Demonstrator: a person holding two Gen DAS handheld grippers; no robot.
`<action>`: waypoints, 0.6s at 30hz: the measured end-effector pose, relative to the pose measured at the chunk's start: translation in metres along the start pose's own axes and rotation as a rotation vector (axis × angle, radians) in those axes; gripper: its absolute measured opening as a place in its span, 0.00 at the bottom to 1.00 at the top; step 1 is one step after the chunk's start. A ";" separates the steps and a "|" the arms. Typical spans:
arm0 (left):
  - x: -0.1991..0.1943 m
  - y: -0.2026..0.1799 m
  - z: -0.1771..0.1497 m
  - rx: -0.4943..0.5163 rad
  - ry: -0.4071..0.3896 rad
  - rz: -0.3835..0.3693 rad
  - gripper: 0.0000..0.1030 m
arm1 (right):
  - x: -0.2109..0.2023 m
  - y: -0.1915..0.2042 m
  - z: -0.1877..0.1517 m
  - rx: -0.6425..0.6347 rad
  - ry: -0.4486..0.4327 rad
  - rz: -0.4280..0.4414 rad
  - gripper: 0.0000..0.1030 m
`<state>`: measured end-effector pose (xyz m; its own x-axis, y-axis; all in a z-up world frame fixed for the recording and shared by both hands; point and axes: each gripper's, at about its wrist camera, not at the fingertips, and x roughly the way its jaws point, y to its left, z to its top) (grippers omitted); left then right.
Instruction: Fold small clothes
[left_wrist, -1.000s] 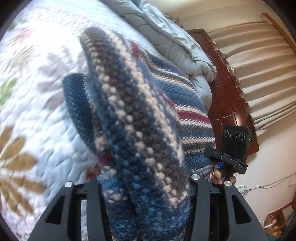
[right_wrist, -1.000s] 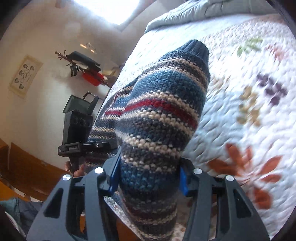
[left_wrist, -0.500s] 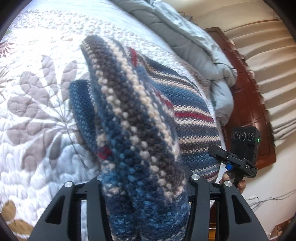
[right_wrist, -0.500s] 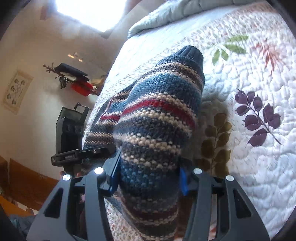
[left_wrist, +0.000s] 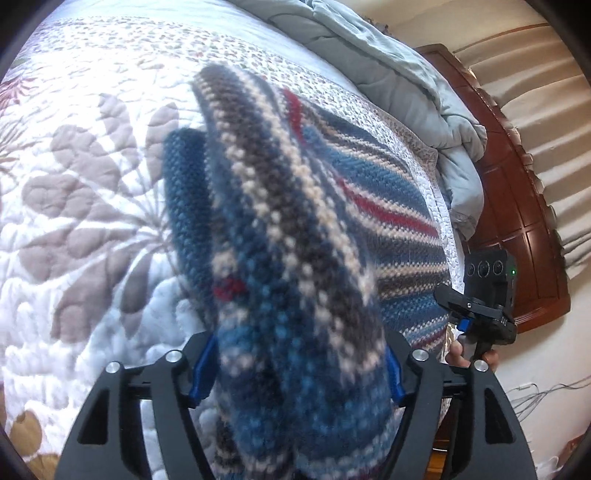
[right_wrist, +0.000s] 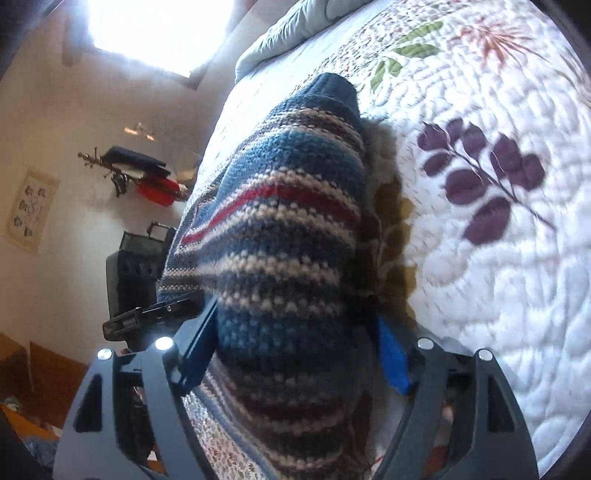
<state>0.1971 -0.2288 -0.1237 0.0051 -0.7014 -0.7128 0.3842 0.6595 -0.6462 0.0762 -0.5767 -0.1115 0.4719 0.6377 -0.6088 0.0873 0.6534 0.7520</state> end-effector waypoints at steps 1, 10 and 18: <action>-0.005 -0.002 -0.006 0.001 -0.007 0.017 0.71 | -0.003 0.001 -0.005 0.000 -0.006 -0.003 0.74; -0.036 -0.016 -0.078 0.034 -0.054 0.117 0.73 | -0.028 0.018 -0.088 -0.049 0.024 -0.074 0.70; -0.032 -0.001 -0.097 -0.043 -0.056 0.149 0.72 | -0.027 -0.007 -0.111 0.093 -0.015 -0.060 0.27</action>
<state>0.1072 -0.1814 -0.1266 0.1106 -0.6084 -0.7859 0.3350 0.7673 -0.5468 -0.0343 -0.5533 -0.1279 0.4765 0.5918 -0.6502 0.1968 0.6490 0.7349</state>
